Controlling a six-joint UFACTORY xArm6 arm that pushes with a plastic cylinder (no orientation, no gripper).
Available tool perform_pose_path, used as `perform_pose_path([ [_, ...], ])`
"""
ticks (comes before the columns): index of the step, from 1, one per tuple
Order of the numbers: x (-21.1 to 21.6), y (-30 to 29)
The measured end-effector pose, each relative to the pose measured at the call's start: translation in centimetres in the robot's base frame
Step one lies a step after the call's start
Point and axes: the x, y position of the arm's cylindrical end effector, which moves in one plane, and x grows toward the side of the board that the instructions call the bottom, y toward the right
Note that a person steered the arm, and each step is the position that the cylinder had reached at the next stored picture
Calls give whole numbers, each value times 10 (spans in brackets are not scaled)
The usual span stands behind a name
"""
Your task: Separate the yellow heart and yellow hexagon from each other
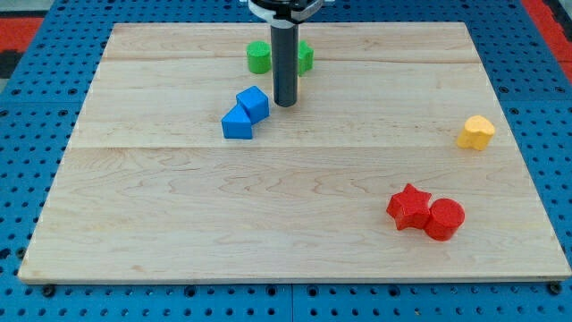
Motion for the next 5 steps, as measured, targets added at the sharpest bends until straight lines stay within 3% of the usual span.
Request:
perform_pose_path([
  [1,-14,-71],
  [3,-33,-56],
  [5,-22,-11],
])
